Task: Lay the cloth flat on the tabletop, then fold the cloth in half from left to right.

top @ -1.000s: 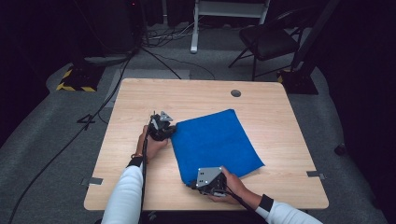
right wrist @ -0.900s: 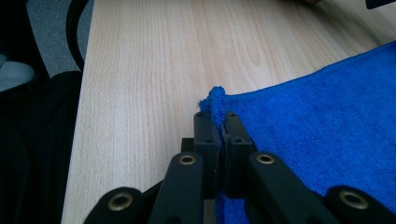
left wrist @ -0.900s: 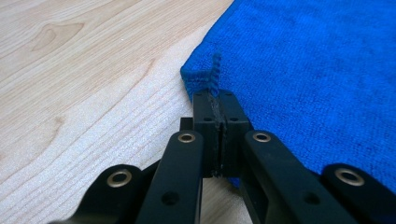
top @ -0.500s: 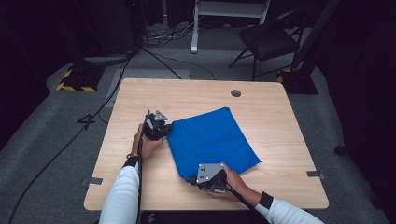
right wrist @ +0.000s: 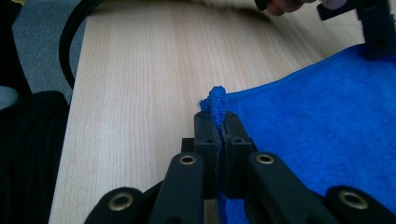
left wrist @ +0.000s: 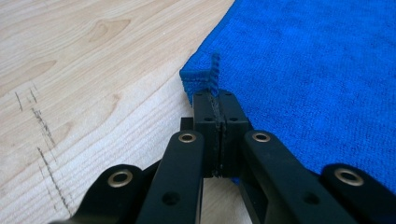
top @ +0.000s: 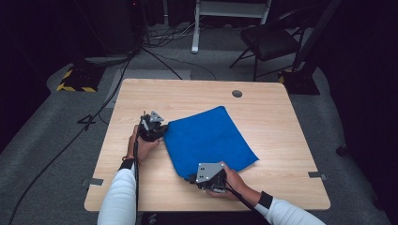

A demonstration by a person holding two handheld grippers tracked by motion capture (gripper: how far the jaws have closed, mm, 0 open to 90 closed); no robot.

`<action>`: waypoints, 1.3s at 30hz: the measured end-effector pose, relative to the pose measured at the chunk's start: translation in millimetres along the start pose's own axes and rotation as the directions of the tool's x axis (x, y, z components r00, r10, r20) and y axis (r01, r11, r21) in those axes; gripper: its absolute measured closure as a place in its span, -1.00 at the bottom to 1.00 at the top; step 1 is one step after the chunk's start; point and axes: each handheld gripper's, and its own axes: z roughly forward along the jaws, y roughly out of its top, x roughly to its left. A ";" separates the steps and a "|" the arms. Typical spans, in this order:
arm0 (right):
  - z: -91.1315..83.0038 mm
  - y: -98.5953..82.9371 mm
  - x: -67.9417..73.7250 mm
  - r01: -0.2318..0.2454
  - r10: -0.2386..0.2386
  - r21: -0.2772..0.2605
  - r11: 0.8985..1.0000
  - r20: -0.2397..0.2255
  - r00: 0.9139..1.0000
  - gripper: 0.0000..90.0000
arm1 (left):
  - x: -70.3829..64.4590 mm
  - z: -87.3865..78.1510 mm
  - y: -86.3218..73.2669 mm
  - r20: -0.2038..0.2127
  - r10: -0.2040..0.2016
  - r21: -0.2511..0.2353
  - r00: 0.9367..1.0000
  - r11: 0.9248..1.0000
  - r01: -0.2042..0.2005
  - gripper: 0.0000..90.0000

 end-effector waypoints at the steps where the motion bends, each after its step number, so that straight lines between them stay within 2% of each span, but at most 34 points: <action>1: -0.3 0.8 -0.7 0.004 -0.004 -0.002 1.000 0.005 1.000 0.95 | 0.8 -1.3 -1.5 -0.001 -0.015 -0.007 1.000 1.000 0.015 0.97; 10: -7.3 3.2 -4.3 0.008 -0.007 -0.026 1.000 0.029 1.000 0.95 | 6.9 -11.4 -2.0 -0.023 -0.038 -0.033 0.999 0.999 0.037 0.97; 14: -11.7 4.4 -6.6 0.009 -0.008 -0.037 0.999 0.043 0.999 0.95 | 6.6 -12.3 0.8 -0.016 -0.043 -0.046 0.999 0.998 0.042 0.97; 19: -24.4 1.7 -16.5 -0.020 0.025 -0.065 0.998 0.081 0.996 0.95 | 0.6 -11.2 11.0 -0.024 -0.017 -0.063 1.000 0.998 0.015 0.97; 22: -28.7 1.2 -19.9 -0.032 0.039 -0.076 0.997 0.092 0.995 0.95 | -0.7 -11.8 14.2 -0.031 -0.022 -0.078 0.999 0.997 0.019 0.96; 29: -47.7 1.2 -32.2 -0.059 0.075 -0.115 0.992 0.142 0.987 0.95 | -3.5 -14.6 27.4 -0.045 -0.018 -0.098 0.999 0.995 0.014 0.96; 33: -54.9 -1.4 -36.3 -0.070 0.090 -0.118 0.991 0.167 0.982 0.95 | -5.2 -13.4 34.2 -0.047 -0.030 -0.112 0.998 0.993 0.024 0.95; 39: -64.0 -4.1 -41.3 -0.077 0.101 -0.123 0.989 0.198 0.975 0.95 | -11.1 -8.2 43.7 -0.064 -0.028 -0.131 0.998 0.991 0.019 0.94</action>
